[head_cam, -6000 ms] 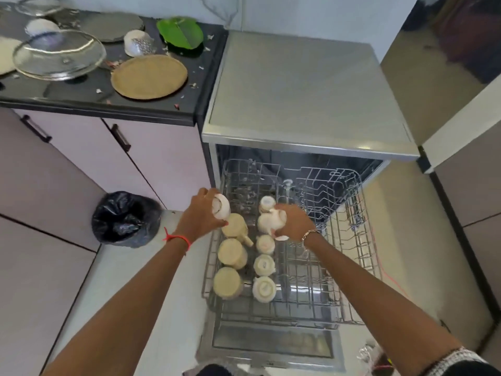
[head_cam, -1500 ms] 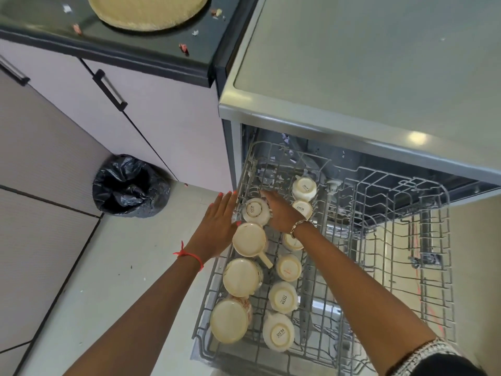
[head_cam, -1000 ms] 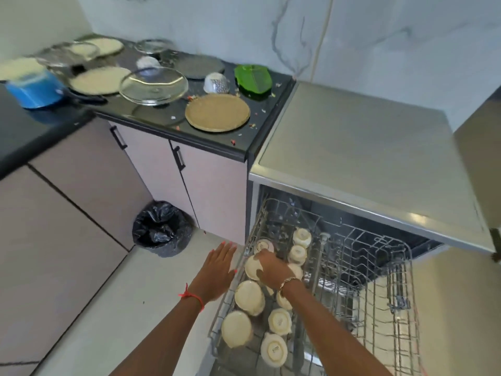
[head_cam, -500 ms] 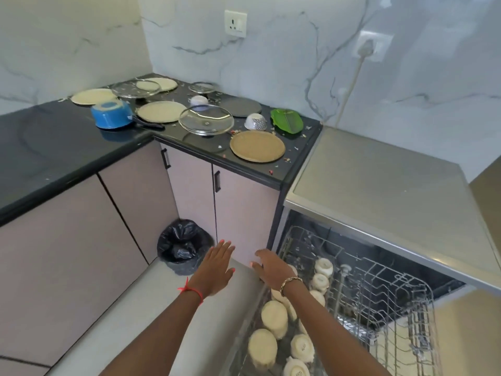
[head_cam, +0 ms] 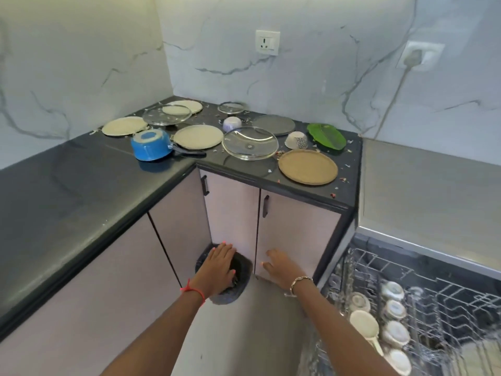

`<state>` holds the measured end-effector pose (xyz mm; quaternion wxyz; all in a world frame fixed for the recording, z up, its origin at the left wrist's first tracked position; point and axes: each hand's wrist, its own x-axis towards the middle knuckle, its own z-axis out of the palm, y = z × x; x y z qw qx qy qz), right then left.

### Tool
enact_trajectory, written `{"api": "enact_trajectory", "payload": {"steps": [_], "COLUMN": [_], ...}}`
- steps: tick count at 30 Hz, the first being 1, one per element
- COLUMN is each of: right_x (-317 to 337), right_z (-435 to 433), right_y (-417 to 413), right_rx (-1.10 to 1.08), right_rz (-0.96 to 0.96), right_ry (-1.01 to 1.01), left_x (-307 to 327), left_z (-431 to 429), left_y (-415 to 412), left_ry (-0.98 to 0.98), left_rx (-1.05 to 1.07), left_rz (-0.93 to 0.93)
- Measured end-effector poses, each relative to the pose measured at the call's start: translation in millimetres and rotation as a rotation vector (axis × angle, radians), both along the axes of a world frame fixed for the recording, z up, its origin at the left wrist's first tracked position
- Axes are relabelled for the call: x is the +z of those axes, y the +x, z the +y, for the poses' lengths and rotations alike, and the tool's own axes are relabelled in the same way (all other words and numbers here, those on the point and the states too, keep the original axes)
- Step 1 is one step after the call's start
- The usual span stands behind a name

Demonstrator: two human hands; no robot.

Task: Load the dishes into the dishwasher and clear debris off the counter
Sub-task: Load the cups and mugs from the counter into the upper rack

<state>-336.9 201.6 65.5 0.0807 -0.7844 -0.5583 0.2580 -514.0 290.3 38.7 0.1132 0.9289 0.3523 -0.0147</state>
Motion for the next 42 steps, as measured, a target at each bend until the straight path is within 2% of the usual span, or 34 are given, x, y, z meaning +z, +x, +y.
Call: {"api": "enact_trajectory", "payload": {"steps": [5,11,15,19,21,24,29,35,39,42], "right_x": [21.0,52.2,58.7,69.6,78.5,87.3,87.4,79.4,70.4,64.9], "right_z": [41.0,90.3,139.1,186.4,211.9,254.4,308.3,347.9,374.2,393.4], "right_y": [0.3,34.5,71.6,114.5,137.6,178.9,230.8,283.9,313.6,329.5], "right_rx": [-0.022,-0.037,-0.127,-0.196,-0.226,-0.203,-0.200,-0.271,-0.307,-0.322], "right_rz": [-0.065,-0.106,-0.126,0.008,-0.003,-0.144,-0.163,-0.221,-0.232,-0.238], "right_ry": [0.011,0.150,0.256,0.320,0.341,0.354,0.306,0.220,0.144,0.092], "left_x": [11.1,24.8,31.8,41.1,50.7,68.1,79.7,54.1,46.0,33.0], "left_z": [49.4,111.2,159.9,224.0,256.8,307.7,361.5,403.5,407.7,405.7], "left_y": [-6.1,9.1,31.8,60.1,75.8,103.7,141.3,163.4,169.1,163.5], "left_ry": [0.051,0.080,0.074,0.091,0.075,0.120,0.226,0.142,-0.105,-0.210], "left_rx": [0.005,0.022,0.039,0.063,0.106,0.135,0.074,0.103,0.238,0.277], "left_rz": [-0.146,-0.177,-0.248,-0.341,-0.380,-0.451,-0.484,-0.406,-0.607,-0.688]}}
